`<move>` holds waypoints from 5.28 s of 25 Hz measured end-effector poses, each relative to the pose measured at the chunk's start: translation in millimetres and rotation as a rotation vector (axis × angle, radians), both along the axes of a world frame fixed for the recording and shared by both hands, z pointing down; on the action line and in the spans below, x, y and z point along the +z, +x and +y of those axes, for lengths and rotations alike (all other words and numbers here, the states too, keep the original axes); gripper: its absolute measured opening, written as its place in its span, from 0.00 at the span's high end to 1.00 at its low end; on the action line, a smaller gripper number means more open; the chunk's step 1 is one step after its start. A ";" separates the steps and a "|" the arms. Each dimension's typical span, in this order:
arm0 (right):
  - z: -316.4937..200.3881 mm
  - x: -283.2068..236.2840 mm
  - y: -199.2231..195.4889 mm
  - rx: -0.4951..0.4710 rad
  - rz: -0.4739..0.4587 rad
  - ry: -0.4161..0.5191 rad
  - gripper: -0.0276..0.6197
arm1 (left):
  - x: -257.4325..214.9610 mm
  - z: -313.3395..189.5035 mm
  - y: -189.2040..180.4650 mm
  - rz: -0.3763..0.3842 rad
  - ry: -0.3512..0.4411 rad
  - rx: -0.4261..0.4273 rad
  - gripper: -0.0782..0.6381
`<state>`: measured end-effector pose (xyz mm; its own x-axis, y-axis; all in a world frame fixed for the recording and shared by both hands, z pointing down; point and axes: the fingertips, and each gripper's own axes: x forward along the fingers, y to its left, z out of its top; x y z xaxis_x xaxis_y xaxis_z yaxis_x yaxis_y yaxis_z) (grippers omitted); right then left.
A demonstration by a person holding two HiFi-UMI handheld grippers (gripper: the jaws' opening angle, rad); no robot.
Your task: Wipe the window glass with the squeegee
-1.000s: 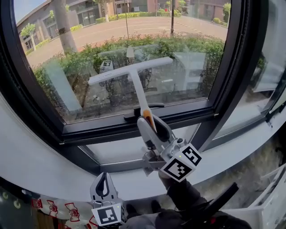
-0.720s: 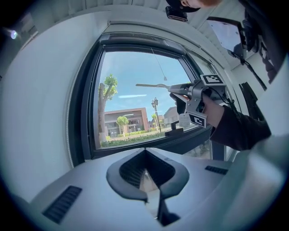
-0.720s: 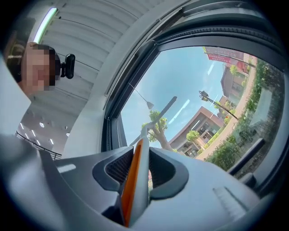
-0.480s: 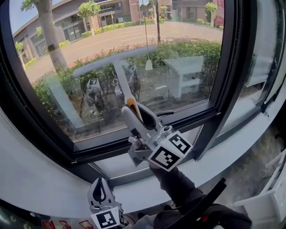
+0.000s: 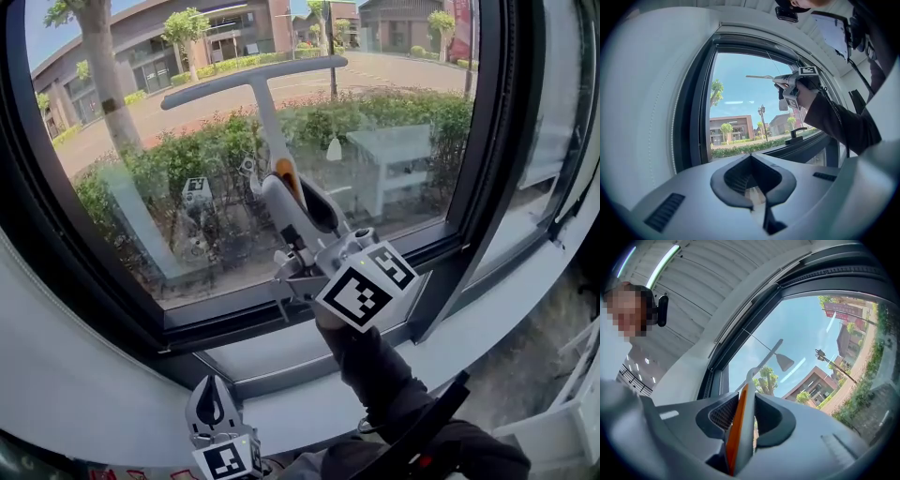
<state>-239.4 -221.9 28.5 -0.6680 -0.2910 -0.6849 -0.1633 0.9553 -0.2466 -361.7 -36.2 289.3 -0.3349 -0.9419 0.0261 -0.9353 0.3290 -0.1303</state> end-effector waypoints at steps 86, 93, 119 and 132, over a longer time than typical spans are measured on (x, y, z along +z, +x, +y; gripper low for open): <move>24.0 142.8 7.0 -0.030 0.162 -0.145 0.80 | 102.6 16.8 37.7 0.283 -0.283 0.069 0.89; 22.1 157.8 8.4 -0.038 0.167 -0.173 0.80 | 104.8 12.9 40.8 0.281 -0.299 0.072 0.89; 20.4 228.2 23.9 -0.050 0.198 -0.341 0.81 | 111.3 5.3 64.4 0.288 -0.320 0.113 0.89; 24.8 261.7 24.7 -0.067 0.222 -0.407 0.81 | 116.0 1.5 70.9 0.282 -0.340 0.132 0.89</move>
